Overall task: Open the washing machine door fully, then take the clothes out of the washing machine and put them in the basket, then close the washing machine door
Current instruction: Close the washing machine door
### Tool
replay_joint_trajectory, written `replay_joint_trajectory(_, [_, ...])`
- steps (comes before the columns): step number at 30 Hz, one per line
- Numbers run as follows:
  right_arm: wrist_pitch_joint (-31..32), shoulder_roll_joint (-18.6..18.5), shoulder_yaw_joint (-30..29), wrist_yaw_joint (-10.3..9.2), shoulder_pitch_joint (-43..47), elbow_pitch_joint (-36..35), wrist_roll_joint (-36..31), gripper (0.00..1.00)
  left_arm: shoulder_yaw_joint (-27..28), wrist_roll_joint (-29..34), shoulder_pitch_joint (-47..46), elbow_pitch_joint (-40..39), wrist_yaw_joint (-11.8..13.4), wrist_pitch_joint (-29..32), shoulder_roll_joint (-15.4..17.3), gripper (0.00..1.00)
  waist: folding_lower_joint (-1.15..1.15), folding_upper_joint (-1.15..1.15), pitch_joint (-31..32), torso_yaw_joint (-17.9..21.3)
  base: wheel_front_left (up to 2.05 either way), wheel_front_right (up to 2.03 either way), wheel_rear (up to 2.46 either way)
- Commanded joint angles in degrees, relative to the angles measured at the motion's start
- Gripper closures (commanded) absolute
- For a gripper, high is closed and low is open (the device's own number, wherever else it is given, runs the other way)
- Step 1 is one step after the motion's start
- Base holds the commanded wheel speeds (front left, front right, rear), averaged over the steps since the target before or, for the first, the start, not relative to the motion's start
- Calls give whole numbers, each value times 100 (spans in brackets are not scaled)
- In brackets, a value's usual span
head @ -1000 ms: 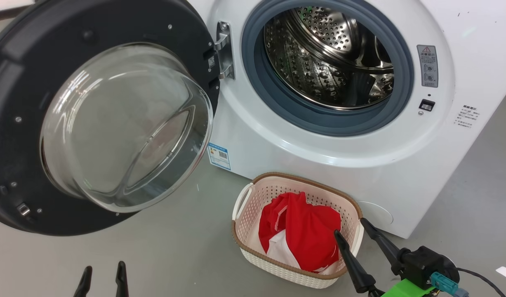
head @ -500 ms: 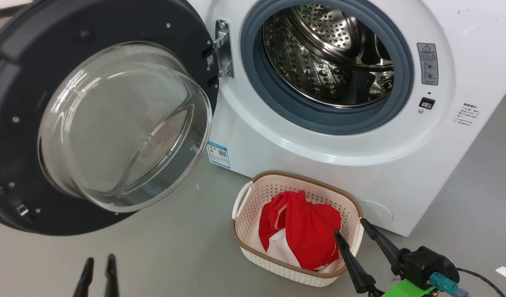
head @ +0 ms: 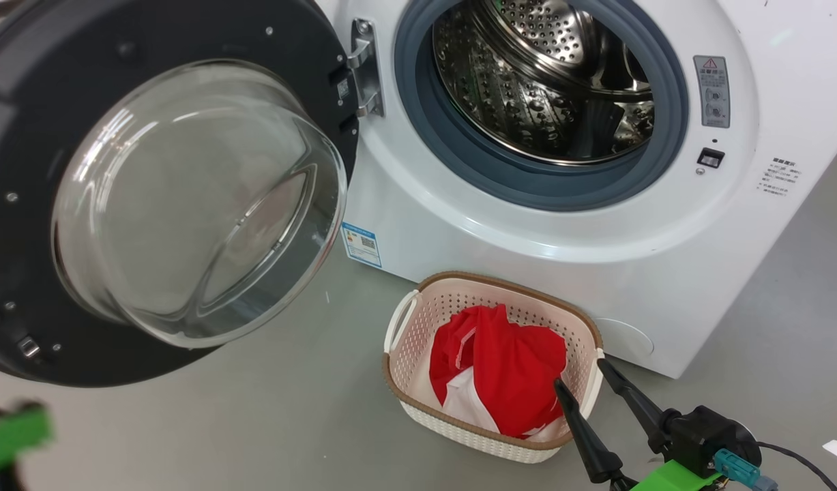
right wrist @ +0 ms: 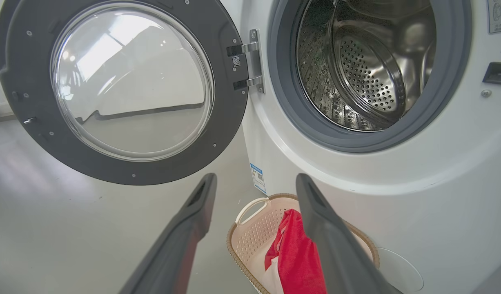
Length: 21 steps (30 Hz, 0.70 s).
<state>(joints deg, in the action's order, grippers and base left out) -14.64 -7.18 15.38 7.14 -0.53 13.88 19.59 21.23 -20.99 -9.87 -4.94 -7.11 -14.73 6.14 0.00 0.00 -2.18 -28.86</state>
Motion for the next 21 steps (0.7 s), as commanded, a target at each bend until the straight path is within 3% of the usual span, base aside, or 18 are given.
replay_joint_trajectory(1, [-36, -43, 85, 35, -183, -150, -46, 0, 278, -125, -367, -92, -28, -27, 305, 100, 0, 0, -33, 34, 0, 0, 0])
replay_joint_trajectory(7, [-36, -74, 117, 35, -288, -147, -67, 0, 515, -948, -1308, 511, -35, -27, 1350, 100, 0, 0, -196, 176, 0, 0, 0])
replay_joint_trajectory(10, [-36, -100, 117, 35, -342, -155, -78, 0, 590, -1443, -1719, 1039, -36, -27, 1725, 100, 0, 0, -286, 229, 0, 0, 0])
replay_joint_trajectory(16, [-36, -169, 125, 35, -423, -160, -112, 0, 412, -2545, -2551, 2675, -36, 63, 2509, 100, 0, 0, -471, 288, 0, 0, 0])
replay_joint_trajectory(21, [-36, -190, 127, 35, -473, -148, -133, 0, 230, -3560, -3255, 4063, -37, 827, 2941, 100, 0, 0, -559, 304, 0, 0, 0])
